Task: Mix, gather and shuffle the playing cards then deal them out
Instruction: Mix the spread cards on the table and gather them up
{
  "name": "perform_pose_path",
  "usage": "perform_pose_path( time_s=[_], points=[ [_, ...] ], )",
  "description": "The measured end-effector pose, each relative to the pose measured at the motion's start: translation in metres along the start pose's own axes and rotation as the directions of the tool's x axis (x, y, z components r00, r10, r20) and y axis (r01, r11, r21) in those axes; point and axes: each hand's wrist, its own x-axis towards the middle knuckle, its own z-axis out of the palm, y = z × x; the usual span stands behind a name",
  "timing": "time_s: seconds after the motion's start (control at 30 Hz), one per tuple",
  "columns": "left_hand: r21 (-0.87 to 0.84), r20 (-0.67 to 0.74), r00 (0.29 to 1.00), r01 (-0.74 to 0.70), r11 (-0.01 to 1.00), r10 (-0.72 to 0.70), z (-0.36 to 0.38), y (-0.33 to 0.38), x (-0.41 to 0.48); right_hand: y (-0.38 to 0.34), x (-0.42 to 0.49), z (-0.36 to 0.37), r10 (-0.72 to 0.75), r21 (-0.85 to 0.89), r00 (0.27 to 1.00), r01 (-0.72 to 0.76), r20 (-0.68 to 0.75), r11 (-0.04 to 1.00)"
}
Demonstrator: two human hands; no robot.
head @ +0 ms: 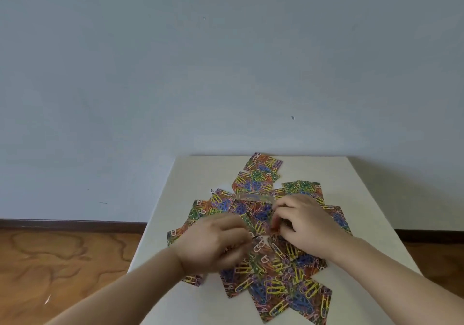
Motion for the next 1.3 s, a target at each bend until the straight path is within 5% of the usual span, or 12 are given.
perform_pose_path(
  time_s=[0.1,0.17,0.27,0.37,0.5,0.67,0.83,0.97,1.07,1.17,1.23,1.3],
  points=[
    [0.074,-0.088,0.954,0.294,0.953,-0.287,-0.013,-0.028,0.006,-0.002,0.001,-0.001,0.081,-0.008,0.972,-0.085,-0.219,0.996],
    [0.111,-0.049,0.786,0.617,0.779,-0.616,-0.017,-0.051,0.017,-0.007,0.004,0.0,0.064,0.02,0.957,-0.061,-0.282,0.998],
    [0.157,0.092,0.523,0.832,0.531,-0.847,-0.016,-0.082,0.033,-0.017,0.009,0.008,0.014,-0.003,0.999,-0.014,-0.04,1.0],
    [0.125,0.149,0.428,0.886,0.446,-0.891,-0.01,-0.097,0.049,-0.022,0.009,0.021,-0.07,-0.051,0.985,0.079,0.161,0.996],
    [0.196,0.192,0.304,0.92,0.34,-0.933,-0.005,-0.109,0.066,-0.021,0.006,0.03,-0.085,-0.086,0.977,0.103,0.193,0.991],
    [0.173,0.171,0.266,0.94,0.295,-0.949,-0.014,-0.133,0.053,-0.02,0.005,0.033,-0.087,-0.083,0.982,0.102,0.169,0.991],
    [0.227,0.018,0.148,0.963,0.148,-0.989,-0.02,-0.141,0.029,-0.022,0.005,0.032,-0.104,-0.052,0.985,0.112,0.14,0.992],
    [0.211,0.025,0.175,0.961,0.177,-0.984,-0.019,-0.137,0.015,-0.021,0.005,0.033,-0.111,-0.051,0.985,0.118,0.131,0.992],
    [0.164,-0.026,0.118,0.98,0.112,-0.993,-0.019,-0.136,0.009,-0.02,0.006,0.032,-0.111,-0.035,0.985,0.117,0.132,0.992],
    [0.06,-0.057,0.0,0.998,-0.004,-0.998,-0.024,-0.14,-0.008,-0.021,0.008,0.025,-0.117,0.07,0.978,0.106,0.174,0.992],
    [-0.043,-0.098,-0.019,0.999,-0.015,-0.995,-0.028,-0.14,-0.023,-0.021,0.014,0.013,-0.065,0.284,0.966,-0.01,0.252,0.959],
    [-0.148,-0.171,-0.03,0.989,-0.005,-0.985,-0.033,-0.136,-0.038,-0.021,0.019,-0.003,0.038,0.594,0.937,-0.251,0.348,0.764]
  ],
)
